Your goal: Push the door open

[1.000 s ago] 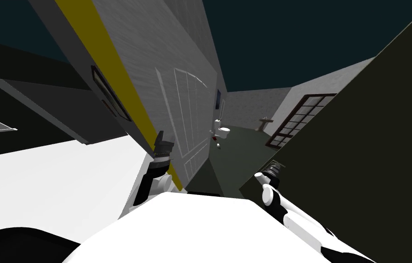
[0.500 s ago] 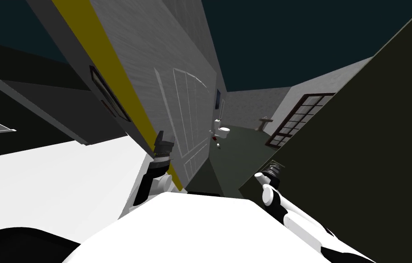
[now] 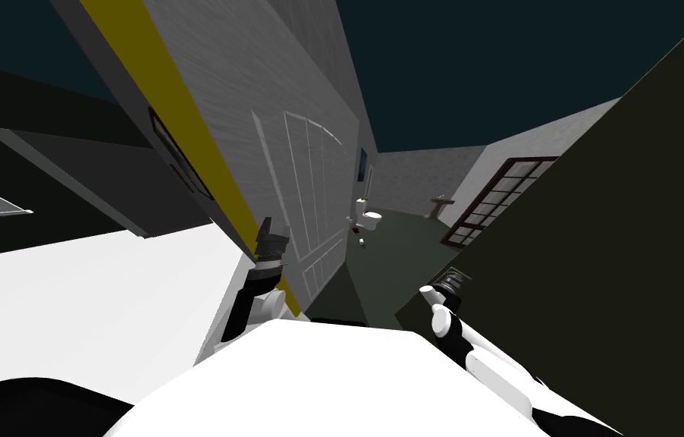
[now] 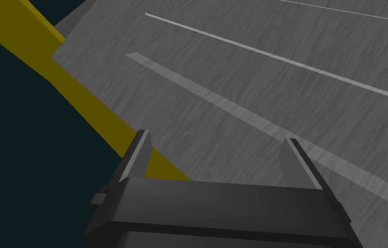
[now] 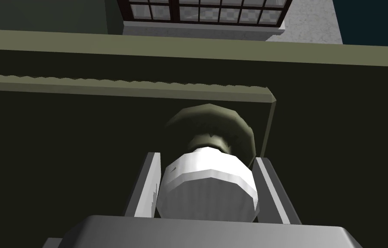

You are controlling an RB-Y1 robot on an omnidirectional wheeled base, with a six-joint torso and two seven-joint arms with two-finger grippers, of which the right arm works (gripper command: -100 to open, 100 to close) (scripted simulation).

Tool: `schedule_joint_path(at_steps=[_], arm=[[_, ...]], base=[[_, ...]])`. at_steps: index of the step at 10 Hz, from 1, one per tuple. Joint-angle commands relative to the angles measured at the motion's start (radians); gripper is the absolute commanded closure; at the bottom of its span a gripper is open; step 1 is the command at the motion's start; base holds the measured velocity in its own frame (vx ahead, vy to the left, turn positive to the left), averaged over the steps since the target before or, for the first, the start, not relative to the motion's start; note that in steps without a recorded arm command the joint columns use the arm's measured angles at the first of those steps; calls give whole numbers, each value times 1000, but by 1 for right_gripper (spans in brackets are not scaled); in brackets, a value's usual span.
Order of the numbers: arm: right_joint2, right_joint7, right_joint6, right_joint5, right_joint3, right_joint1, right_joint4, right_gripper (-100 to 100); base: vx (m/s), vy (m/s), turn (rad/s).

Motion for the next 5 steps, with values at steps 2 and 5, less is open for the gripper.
schedule_joint_path(at_steps=[2,5], arm=[[-2,34,-20,-9,-25,-11,-4,100],[8,78,-45,-23,-58,-29,3,100]], base=[[63,-145,9],[38,-61,-5]])
